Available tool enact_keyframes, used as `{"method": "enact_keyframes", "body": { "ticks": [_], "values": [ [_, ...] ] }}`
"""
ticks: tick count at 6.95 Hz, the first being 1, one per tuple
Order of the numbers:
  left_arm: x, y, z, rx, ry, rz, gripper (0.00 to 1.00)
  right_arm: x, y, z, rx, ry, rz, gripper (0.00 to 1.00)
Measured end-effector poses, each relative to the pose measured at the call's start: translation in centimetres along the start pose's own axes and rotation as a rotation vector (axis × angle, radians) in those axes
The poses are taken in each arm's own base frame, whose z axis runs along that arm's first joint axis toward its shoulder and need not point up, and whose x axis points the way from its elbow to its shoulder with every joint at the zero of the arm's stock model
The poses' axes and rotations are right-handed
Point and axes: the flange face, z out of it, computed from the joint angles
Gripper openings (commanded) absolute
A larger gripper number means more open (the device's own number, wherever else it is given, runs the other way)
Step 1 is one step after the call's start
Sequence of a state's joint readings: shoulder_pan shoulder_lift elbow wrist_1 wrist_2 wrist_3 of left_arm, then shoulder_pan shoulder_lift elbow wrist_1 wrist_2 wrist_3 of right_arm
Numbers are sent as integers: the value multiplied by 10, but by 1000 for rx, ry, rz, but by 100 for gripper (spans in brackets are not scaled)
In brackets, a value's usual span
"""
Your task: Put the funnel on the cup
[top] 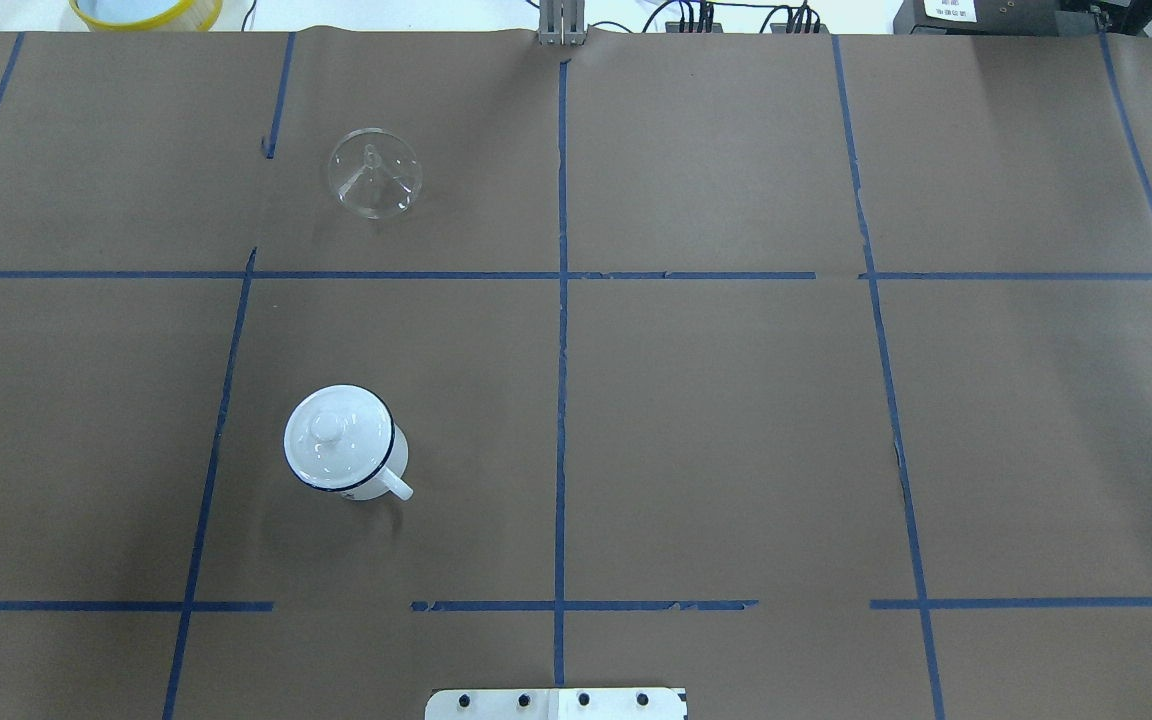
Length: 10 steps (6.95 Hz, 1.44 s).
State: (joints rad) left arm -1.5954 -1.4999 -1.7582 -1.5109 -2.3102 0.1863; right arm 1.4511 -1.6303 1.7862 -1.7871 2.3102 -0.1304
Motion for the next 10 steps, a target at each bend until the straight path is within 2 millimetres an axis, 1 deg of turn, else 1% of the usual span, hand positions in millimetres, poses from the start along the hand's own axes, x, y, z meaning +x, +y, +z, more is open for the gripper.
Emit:
{"method": "enact_keyframes", "body": {
  "ticks": [3,4,5,6,7,8,9,10],
  "values": [
    [2,0,-2,3,-2,2,100,0,0,0,0,0,0,100],
    [7,-5,-7,15,-3,13,100,0,0,0,0,0,0,100],
    [17,-15,-20,42,-7,35,100,0,0,0,0,0,0,100],
    [27,-31,-34,73,-12,63,100,0,0,0,0,0,0,100],
    [35,-53,-48,109,-19,91,100,0,0,0,0,0,0,100],
    [42,-69,-59,153,-21,92,100,0,0,0,0,0,0,100],
    [47,-79,-67,200,-15,55,100,0,0,0,0,0,0,100],
    [55,-86,-70,238,-7,30,100,0,0,0,0,0,0,100]
  ]
}}
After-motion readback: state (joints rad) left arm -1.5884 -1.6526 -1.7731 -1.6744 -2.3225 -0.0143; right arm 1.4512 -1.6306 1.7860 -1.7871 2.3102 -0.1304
